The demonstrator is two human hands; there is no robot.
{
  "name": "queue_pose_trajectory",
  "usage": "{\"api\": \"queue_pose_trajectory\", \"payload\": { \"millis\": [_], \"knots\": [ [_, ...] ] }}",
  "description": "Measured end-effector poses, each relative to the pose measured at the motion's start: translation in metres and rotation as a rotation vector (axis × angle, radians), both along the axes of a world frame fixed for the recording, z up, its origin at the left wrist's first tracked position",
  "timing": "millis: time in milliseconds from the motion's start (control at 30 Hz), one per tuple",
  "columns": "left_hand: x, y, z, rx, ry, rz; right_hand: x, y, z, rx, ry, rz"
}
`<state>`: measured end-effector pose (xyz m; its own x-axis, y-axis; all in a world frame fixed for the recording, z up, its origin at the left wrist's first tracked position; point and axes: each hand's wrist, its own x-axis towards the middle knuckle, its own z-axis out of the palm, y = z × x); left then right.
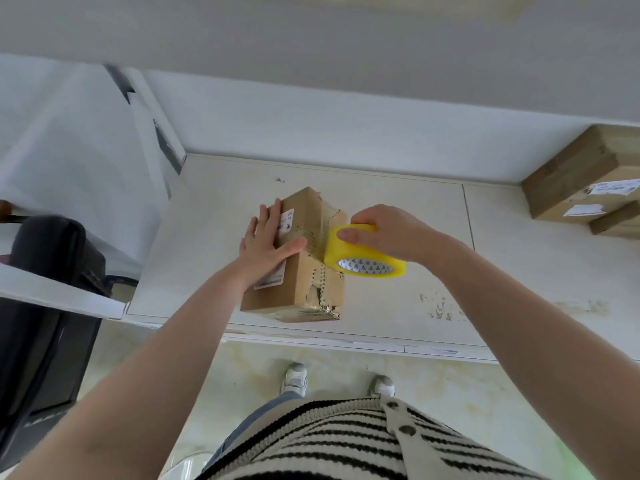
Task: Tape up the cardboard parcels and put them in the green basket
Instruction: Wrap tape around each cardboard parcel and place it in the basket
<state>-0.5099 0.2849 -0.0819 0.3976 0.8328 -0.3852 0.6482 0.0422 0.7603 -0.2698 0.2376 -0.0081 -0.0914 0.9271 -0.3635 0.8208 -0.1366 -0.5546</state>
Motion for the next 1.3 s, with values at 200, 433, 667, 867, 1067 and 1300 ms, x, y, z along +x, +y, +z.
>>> {"api": "queue_pose_trajectory", "payload": {
  "millis": [200, 433, 667, 867, 1067, 1300],
  "knots": [
    [-0.007, -0.001, 0.001, -0.282, -0.299, 0.166, -0.019, 0.01, 0.01, 0.057, -0.102, -0.03],
    [0.015, -0.001, 0.0, -0.325, -0.331, 0.196, -0.017, 0.017, 0.025, 0.058, -0.177, 0.022],
    [0.045, -0.016, -0.024, -0.511, -0.755, 0.273, 0.018, 0.011, 0.046, -0.029, 0.01, 0.0],
    [0.029, -0.014, -0.015, -0.539, -0.794, 0.192, -0.007, 0.008, 0.035, 0.087, -0.012, 0.009],
    [0.021, -0.017, -0.022, -0.521, -0.767, 0.238, -0.023, 0.017, 0.039, 0.116, -0.152, 0.121],
    [0.017, -0.024, -0.019, -0.477, -0.71, 0.24, -0.006, 0.02, 0.042, 0.118, -0.381, 0.154]
  ]
}}
